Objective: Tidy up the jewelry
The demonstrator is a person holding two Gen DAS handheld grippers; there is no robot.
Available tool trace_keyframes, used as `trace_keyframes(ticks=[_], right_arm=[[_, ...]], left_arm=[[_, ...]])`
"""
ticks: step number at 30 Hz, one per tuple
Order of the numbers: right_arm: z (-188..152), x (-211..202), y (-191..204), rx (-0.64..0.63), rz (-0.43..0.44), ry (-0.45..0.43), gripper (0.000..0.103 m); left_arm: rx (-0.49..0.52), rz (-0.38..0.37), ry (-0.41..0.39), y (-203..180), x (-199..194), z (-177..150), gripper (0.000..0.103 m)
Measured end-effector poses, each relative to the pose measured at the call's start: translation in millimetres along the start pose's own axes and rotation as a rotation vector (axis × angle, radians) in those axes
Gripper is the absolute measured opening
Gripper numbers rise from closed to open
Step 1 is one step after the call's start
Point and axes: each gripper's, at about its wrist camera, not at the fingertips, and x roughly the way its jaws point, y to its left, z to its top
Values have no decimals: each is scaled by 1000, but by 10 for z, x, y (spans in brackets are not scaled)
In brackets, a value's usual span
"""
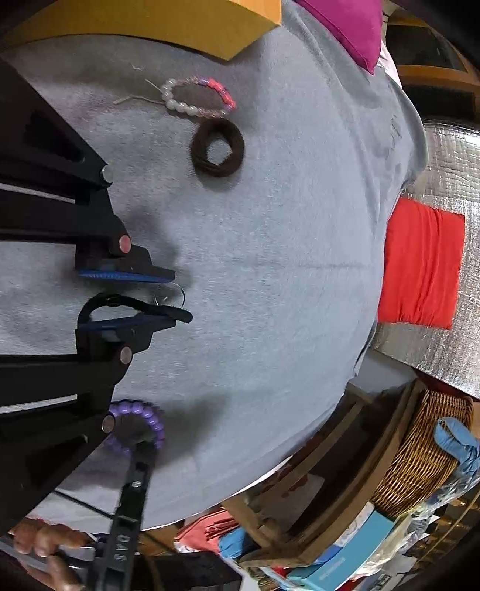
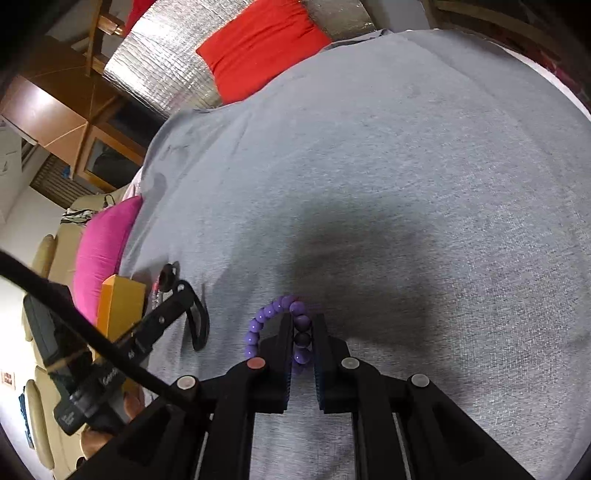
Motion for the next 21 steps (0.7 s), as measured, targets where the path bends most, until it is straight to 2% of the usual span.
trace_keyframes(ticks=[10, 12, 16, 19, 21], right_arm=[[46, 111, 14, 4, -40, 41, 13], [54, 115, 23, -3, -52, 42, 14], [62, 79, 73, -34, -82, 22, 32], [26, 85, 121, -78, -106, 2, 32], [-6, 111, 186, -136, -142, -9, 29]], left_arm=[[46, 14, 75, 110, -49, -104, 19], [48, 9, 74, 144, -95, -129, 20], [74, 17, 40, 152, -196, -104, 22], [82, 16, 23, 143, -215, -71, 23], [83, 17, 31, 131, -176, -60, 24]])
